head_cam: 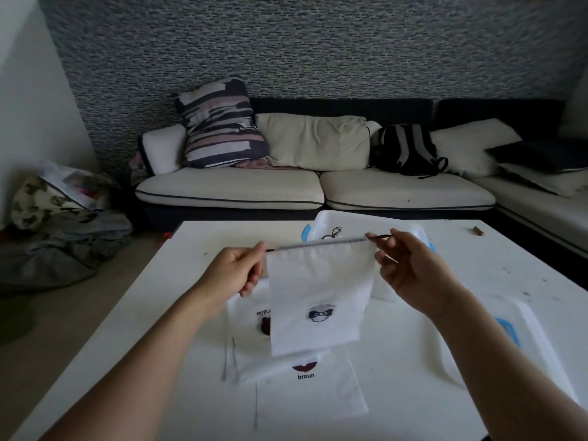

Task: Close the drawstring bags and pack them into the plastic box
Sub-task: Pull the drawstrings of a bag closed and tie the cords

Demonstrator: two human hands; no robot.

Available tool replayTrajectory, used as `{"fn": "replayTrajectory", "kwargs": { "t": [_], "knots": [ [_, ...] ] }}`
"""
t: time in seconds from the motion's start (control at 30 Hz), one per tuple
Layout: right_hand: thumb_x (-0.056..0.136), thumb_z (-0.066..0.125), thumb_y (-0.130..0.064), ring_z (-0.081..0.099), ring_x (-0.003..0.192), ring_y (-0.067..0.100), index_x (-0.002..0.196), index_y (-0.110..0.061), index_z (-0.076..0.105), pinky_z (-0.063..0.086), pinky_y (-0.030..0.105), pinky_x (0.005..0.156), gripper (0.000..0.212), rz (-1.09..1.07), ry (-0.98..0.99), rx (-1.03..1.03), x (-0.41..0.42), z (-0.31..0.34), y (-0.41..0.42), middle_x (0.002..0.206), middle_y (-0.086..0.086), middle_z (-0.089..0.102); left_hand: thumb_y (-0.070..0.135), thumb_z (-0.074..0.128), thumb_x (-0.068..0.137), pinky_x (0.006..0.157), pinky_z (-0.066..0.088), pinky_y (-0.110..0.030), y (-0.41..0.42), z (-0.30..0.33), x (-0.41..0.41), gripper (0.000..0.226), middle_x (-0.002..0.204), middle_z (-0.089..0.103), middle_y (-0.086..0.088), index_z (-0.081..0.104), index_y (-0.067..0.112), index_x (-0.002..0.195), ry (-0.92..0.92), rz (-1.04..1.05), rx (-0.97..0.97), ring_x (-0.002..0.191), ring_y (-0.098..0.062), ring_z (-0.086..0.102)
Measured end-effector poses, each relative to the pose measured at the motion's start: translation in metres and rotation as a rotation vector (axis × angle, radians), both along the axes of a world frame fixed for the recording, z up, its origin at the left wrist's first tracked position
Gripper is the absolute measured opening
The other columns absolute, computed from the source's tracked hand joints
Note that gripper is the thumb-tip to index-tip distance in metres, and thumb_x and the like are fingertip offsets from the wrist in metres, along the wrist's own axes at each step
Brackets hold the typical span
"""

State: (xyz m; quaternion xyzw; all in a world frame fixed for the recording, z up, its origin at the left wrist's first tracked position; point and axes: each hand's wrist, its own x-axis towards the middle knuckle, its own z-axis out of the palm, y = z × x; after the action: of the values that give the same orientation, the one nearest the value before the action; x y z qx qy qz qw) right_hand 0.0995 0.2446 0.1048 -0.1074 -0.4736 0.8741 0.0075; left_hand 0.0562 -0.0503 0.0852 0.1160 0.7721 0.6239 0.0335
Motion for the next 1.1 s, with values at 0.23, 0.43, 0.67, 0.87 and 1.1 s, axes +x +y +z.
{"fn": "replayTrajectory", "kwargs": {
  "t": [0.23,0.43,0.67,0.87,1.1],
  "knots": [
    [0.098,0.051,-0.022,0.055,0.054,0.006,0.058,-0.018,0.048,0.035,0.014,0.039,0.041,0.066,0.072,-0.349,-0.008,-0.003,-0.005,0.091,-0.001,0.072,0.043,0.051,0.098,0.074,0.039,-0.026,0.01,0.015,0.001,0.041,0.117,0.073,0.004,0.05,0.024,0.061,-0.291,-0.057,0.895,0.084,-0.011,0.061],
    [0.06,0.079,-0.005,0.031,0.04,0.009,0.062,-0.014,0.046,0.028,0.017,0.034,0.034,-0.033,0.208,-0.495,-0.017,0.006,0.03,0.059,-0.001,0.045,0.023,0.047,0.099,0.052,0.042,-0.016,-0.039,0.029,-0.023,0.027,0.058,0.057,0.009,0.05,0.027,0.072,-0.237,0.235,1.259,0.062,-0.006,0.047],
    [0.103,0.049,-0.029,0.031,0.045,0.009,0.065,-0.017,0.044,0.026,0.019,0.045,0.04,-0.274,0.115,0.017,-0.016,0.005,0.023,0.058,-0.003,0.05,0.034,0.047,0.104,0.076,0.05,-0.025,-0.033,0.022,-0.025,0.044,0.063,0.064,0.01,0.061,0.024,0.064,-0.164,0.35,1.106,0.074,-0.008,0.065],
    [0.091,0.058,-0.047,0.058,0.083,0.013,0.083,-0.013,0.071,0.041,0.031,0.077,0.037,0.009,0.288,0.565,0.003,0.012,-0.016,0.086,0.0,0.068,0.024,0.063,0.088,0.089,0.055,-0.031,-0.004,0.019,-0.003,0.036,0.11,0.07,0.003,0.064,0.02,0.124,0.03,0.027,0.619,0.096,-0.015,0.068],
    [0.097,0.056,0.001,0.068,0.081,0.015,0.113,-0.007,0.068,0.053,0.033,0.08,0.022,0.105,0.454,0.804,0.016,0.012,-0.036,0.09,0.009,0.077,-0.001,0.048,0.101,0.049,0.042,-0.022,0.035,0.013,0.027,0.048,0.104,0.075,-0.005,0.04,0.023,0.142,0.254,0.011,0.251,0.055,-0.012,0.051]
  ]
}}
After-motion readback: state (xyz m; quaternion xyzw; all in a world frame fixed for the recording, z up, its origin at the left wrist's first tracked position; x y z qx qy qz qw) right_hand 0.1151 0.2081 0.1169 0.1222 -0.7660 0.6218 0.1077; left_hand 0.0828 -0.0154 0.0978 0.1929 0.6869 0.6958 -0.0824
